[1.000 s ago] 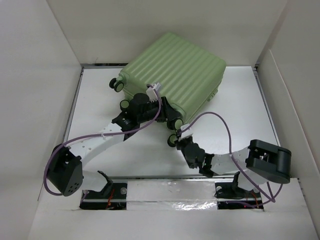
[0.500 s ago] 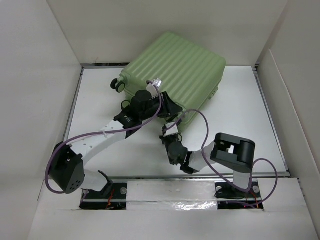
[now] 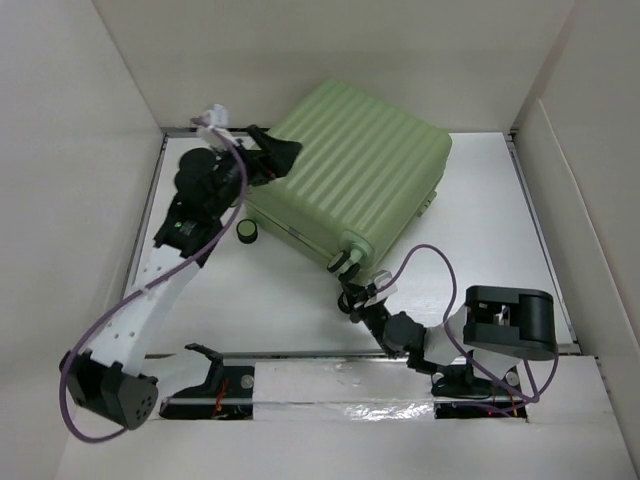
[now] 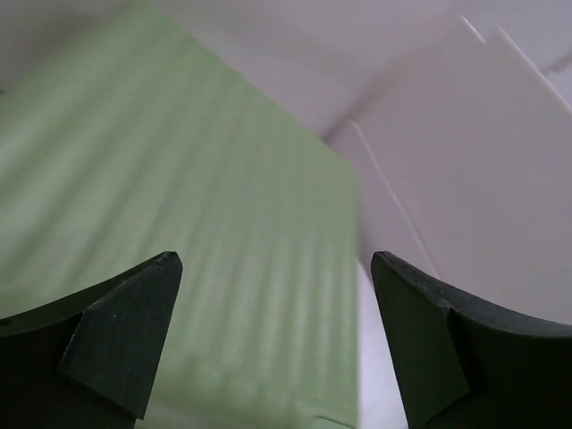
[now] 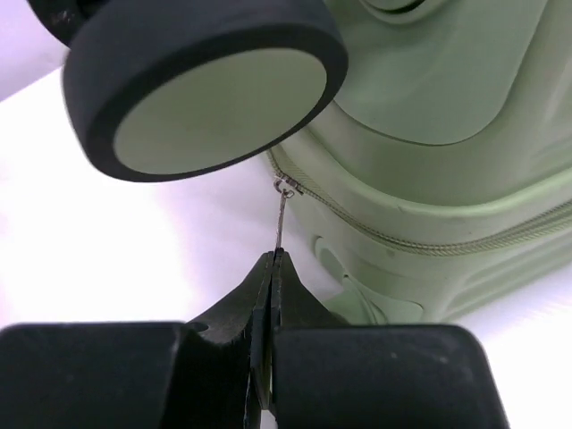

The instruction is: Pack the luggage

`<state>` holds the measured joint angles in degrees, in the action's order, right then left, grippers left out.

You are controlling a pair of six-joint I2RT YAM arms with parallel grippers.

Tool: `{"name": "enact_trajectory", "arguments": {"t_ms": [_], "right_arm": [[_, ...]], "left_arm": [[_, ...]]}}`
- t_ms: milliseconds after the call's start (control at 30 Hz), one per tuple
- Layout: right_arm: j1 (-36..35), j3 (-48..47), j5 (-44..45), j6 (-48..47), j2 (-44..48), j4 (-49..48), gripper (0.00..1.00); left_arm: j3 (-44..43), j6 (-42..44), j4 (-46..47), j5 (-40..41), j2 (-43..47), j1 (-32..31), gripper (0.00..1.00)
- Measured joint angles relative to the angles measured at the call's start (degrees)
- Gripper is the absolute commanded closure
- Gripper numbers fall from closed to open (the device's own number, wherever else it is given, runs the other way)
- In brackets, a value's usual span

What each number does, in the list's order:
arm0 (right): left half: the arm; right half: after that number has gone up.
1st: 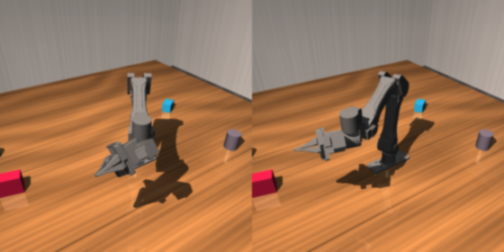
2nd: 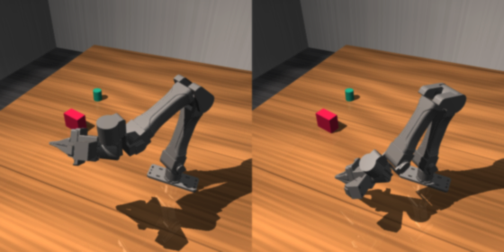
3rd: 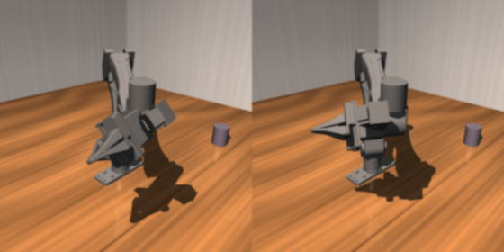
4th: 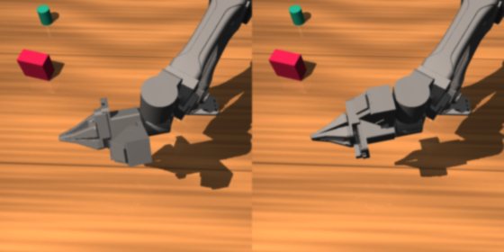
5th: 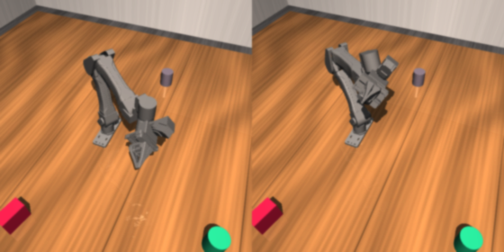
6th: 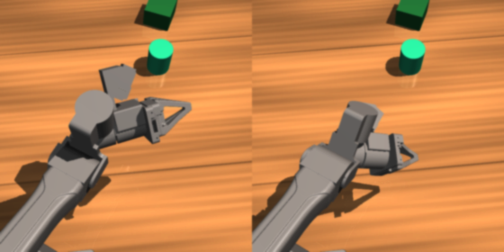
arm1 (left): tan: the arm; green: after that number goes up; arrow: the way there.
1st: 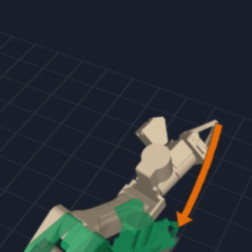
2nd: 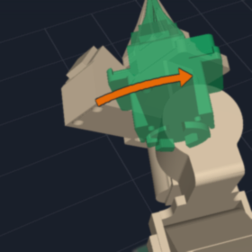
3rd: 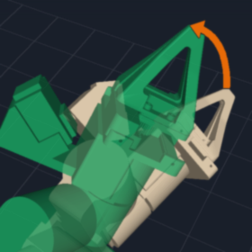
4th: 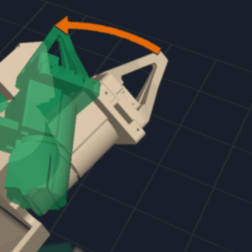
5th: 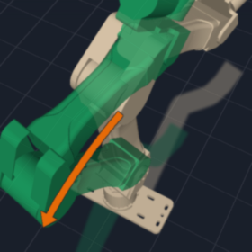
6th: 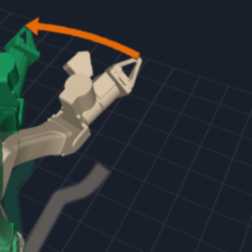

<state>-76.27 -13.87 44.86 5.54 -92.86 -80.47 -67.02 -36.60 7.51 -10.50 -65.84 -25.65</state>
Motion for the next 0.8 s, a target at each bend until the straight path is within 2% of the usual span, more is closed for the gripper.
{"name": "enact_trajectory", "arguments": {"t_ms": [67,133,167,200,300,400,433,467,567,800], "right_arm": [[-0.2,0.22,-1.11,0.81,-0.02,-0.2,1.0],[-0.22,0.35,-1.9,1.25,0.0,-0.31,0.93],[-0.22,0.7,-2.23,1.53,0.09,-0.7,0.97],[-0.24,1.11,-3.02,1.73,0.42,-0.72,1.0],[-0.44,1.75,-6.19,2.32,1.46,0.15,1.0],[-2.12,1.68,-10.84,3.21,1.86,2.64,0.6],[-2.58,1.68,-11.91,3.5,2.25,3.45,0.43],[-2.78,1.9,-12.83,3.85,2.95,3.98,0.37],[-2.95,4.33,-14.29,4.59,7.08,4.87,0.25],[-2.95,6.34,-15.34,4.98,25.16,11.85,0.22]], "left_arm": [[-0.04,2.03,-4.61,1.31,3.28,6.03,0.19],[-0.15,5.05,-10.47,2.69,6.43,10.67,0.16],[-0.13,6.64,-13.42,4.13,7.74,12.35,0.14],[-0.07,8.24,-16.35,5.9,8.87,13.38,0.12],[2.36,13.31,-22.34,10.88,11.69,14.16,0.09],[5.92,18.56,-25.73,12.17,12.09,14.93,0.03],[6.78,20.17,-26.51,12.15,11.37,14.97,0.03],[7.13,21.55,-27.36,12.07,10.29,15.15,0.02],[7.1,24.9,-28.02,12.31,6.32,15.28,0.01],[4.76,31.54,-27.58,14.93,-2.23,15.28,0.01]]}}
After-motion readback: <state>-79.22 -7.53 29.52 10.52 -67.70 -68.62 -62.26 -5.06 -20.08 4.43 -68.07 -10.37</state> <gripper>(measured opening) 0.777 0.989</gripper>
